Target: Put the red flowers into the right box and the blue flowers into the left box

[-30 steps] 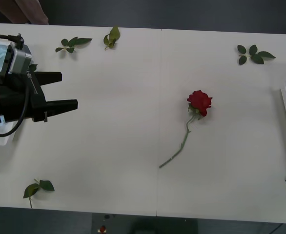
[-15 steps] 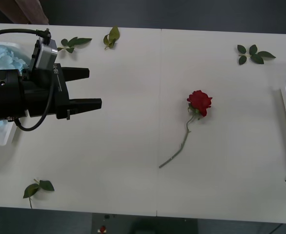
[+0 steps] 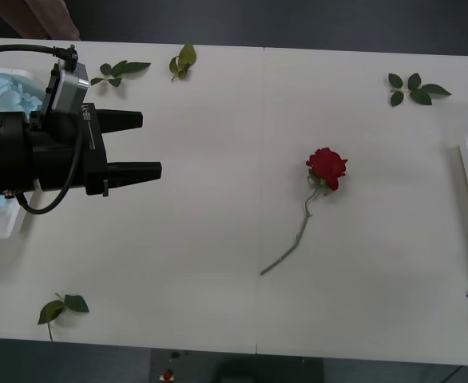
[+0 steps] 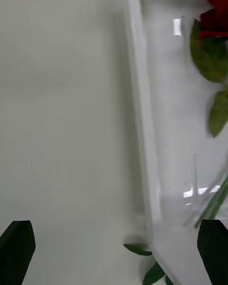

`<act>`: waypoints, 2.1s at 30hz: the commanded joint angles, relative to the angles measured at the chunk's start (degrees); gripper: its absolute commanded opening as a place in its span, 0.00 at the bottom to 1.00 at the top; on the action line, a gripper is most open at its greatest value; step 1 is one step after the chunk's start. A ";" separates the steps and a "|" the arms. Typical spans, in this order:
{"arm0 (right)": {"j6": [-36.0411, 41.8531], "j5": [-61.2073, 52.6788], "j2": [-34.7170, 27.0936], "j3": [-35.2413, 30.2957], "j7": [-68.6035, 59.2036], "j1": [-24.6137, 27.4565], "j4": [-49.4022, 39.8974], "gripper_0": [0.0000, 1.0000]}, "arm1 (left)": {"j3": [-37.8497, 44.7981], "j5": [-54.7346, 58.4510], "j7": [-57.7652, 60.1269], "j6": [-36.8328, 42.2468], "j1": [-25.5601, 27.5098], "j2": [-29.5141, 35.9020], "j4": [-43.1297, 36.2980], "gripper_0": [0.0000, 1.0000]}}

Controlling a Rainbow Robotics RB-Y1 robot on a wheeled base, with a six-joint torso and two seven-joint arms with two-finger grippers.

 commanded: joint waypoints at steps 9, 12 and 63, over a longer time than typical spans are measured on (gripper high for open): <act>-1.78 -0.01 -1.44 11.57 -14.98 -3.45 -9.00 1.00 | 0.82 0.64 -3.42 -0.43 -0.38 1.14 -1.00 1.00; -2.22 0.60 0.05 14.65 -17.79 -5.30 -9.79 1.00 | 0.82 0.64 -3.42 -0.43 -0.38 1.14 -1.00 1.00; -12.76 21.61 18.42 49.54 -31.15 -24.81 18.69 1.00 | 0.82 0.64 -3.42 -0.43 -0.38 1.14 -1.00 1.00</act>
